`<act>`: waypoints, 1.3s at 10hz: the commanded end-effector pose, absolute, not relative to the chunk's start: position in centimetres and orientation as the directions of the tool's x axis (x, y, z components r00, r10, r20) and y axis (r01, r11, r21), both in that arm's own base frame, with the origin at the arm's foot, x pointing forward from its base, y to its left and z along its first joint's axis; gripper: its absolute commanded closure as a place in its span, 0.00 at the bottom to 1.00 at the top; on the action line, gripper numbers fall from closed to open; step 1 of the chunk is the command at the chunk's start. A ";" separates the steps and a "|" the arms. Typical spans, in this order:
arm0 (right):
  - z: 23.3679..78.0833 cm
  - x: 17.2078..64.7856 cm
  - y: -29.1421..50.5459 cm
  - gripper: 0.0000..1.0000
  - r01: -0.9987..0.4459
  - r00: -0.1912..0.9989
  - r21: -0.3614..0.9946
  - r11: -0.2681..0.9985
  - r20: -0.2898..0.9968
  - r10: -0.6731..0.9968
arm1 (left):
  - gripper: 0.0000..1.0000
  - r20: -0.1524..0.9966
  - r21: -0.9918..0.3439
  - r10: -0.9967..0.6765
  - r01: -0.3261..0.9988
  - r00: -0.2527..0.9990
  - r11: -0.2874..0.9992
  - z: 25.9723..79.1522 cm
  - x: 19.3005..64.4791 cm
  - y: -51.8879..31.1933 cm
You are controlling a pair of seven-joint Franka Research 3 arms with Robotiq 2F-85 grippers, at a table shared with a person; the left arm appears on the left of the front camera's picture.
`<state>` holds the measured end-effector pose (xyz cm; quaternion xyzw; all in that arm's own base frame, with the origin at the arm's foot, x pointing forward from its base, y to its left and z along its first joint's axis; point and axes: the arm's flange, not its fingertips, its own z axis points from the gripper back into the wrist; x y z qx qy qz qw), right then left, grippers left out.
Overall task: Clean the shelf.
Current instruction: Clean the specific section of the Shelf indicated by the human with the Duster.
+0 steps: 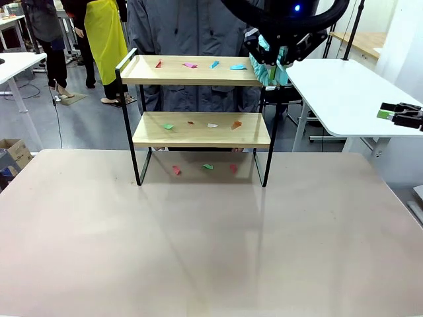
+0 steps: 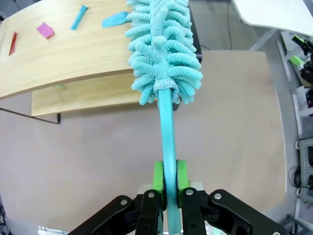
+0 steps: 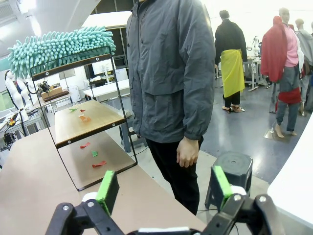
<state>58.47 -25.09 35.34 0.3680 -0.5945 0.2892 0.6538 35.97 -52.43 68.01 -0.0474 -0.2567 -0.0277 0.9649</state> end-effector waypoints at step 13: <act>35.6 58.6 -25.0 0.00 -0.815 0.118 0.132 0.564 0.991 -0.061 | 0.87 0.505 0.299 -0.078 -0.089 0.860 0.950 67.5 38.2 -28.0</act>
